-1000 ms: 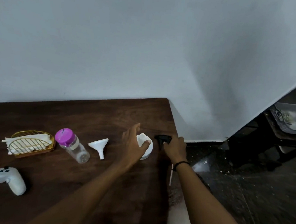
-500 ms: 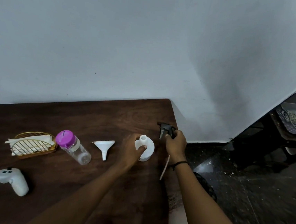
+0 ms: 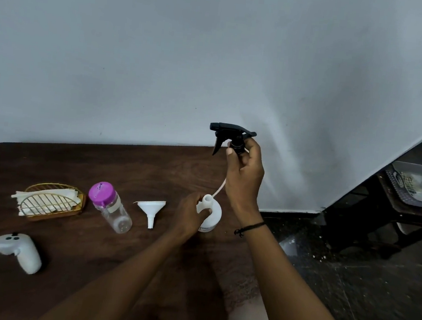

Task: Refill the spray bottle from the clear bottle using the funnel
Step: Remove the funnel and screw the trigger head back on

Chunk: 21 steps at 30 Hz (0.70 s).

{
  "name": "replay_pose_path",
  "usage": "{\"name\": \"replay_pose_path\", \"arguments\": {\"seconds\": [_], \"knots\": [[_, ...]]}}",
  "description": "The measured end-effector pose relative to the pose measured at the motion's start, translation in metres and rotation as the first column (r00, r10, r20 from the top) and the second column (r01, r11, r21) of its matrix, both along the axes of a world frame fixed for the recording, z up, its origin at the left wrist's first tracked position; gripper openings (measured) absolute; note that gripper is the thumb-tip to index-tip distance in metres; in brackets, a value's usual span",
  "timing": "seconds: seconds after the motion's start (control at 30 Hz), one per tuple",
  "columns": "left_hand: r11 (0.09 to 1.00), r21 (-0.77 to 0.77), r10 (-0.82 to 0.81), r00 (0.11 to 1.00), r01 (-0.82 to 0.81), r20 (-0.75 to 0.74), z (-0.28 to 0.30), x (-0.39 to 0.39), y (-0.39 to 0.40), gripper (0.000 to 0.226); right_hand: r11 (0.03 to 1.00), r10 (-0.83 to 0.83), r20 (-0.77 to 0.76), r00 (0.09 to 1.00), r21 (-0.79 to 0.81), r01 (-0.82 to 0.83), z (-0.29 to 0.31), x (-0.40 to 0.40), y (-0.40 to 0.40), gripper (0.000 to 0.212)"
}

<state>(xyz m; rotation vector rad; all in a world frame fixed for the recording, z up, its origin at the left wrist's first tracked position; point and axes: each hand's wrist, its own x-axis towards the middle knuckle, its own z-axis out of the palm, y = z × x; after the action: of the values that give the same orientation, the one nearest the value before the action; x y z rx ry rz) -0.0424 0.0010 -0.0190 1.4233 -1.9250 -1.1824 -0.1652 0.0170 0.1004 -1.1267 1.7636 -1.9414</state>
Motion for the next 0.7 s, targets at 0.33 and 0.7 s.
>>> {"name": "replay_pose_path", "arguments": {"seconds": [0.33, 0.7], "knots": [[1.0, 0.027, -0.005, 1.0, 0.005, 0.011, 0.001, 0.003, 0.0, 0.039, 0.987, 0.154, -0.089, 0.984, 0.067, -0.148, -0.012, 0.012, 0.001, 0.031], [0.999, 0.04, -0.002, 0.999, 0.004, -0.044, -0.002, 0.003, -0.002, 0.038, 0.949, 0.215, 0.176, 0.961, 0.193, -0.248, -0.067, 0.024, 0.009, 0.038]]}}
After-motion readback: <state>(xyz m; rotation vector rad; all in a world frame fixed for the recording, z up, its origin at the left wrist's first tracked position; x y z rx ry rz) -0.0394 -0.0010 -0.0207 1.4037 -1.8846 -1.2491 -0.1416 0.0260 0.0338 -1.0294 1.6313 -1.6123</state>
